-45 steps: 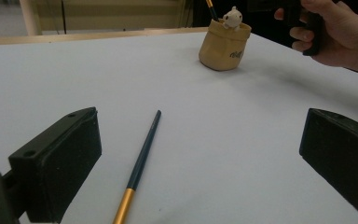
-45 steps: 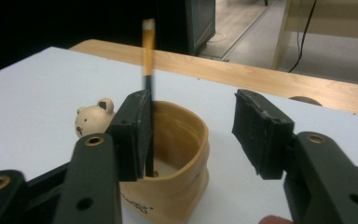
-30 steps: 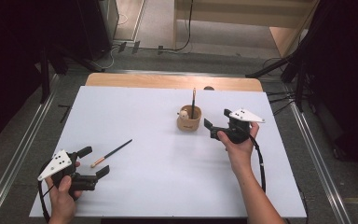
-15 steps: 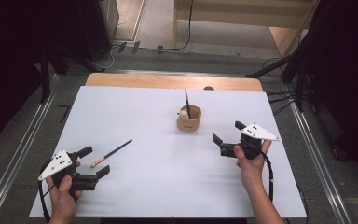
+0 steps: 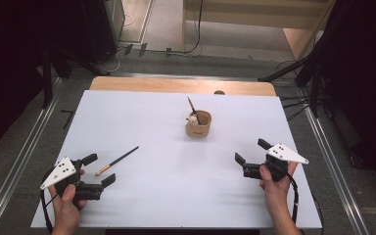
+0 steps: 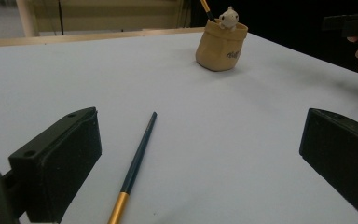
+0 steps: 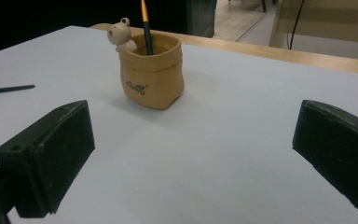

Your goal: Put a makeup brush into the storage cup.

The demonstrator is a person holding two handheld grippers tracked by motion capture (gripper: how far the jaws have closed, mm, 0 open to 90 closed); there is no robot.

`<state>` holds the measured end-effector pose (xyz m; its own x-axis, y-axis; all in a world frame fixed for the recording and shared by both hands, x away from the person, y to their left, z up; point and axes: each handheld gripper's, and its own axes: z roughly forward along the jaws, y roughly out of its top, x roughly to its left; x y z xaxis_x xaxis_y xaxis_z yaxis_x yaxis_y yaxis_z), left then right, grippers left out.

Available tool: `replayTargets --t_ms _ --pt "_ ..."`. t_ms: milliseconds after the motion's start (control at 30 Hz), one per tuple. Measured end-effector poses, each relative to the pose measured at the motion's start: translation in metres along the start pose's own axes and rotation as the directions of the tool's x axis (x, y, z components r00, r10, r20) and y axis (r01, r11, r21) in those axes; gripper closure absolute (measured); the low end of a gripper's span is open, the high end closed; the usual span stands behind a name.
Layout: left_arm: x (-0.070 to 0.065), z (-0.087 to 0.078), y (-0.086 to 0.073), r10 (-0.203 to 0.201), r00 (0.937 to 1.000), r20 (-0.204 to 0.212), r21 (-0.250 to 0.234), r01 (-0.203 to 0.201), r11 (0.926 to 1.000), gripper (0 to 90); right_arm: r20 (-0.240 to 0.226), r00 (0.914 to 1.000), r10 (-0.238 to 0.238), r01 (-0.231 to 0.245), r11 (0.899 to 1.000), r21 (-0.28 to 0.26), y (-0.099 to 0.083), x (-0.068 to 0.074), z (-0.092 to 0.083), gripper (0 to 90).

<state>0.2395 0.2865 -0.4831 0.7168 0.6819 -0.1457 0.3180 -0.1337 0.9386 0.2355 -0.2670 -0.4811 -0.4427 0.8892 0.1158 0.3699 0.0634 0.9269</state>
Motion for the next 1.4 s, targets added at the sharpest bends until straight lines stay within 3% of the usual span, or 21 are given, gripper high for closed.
replayTargets --t_ms 867,1133,1400 --pt "0.002 -0.003 0.002 0.008 0.9999 -0.012 -0.013 -0.008 0.9999 0.0 0.043 0.9991 0.008 -0.007 1.000 -0.020 -0.029 -0.024 -0.058 0.0" --pt "0.004 -0.005 0.002 -0.001 0.9998 -0.018 -0.018 0.000 0.9998 0.0 0.043 0.9990 0.009 -0.008 1.000 -0.026 -0.036 -0.029 -0.069 0.0" --pt "0.003 -0.004 0.003 -0.004 0.9999 -0.015 -0.018 0.004 0.9998 0.0 0.039 0.9990 0.023 -0.022 0.999 -0.028 -0.035 -0.030 -0.068 0.0"
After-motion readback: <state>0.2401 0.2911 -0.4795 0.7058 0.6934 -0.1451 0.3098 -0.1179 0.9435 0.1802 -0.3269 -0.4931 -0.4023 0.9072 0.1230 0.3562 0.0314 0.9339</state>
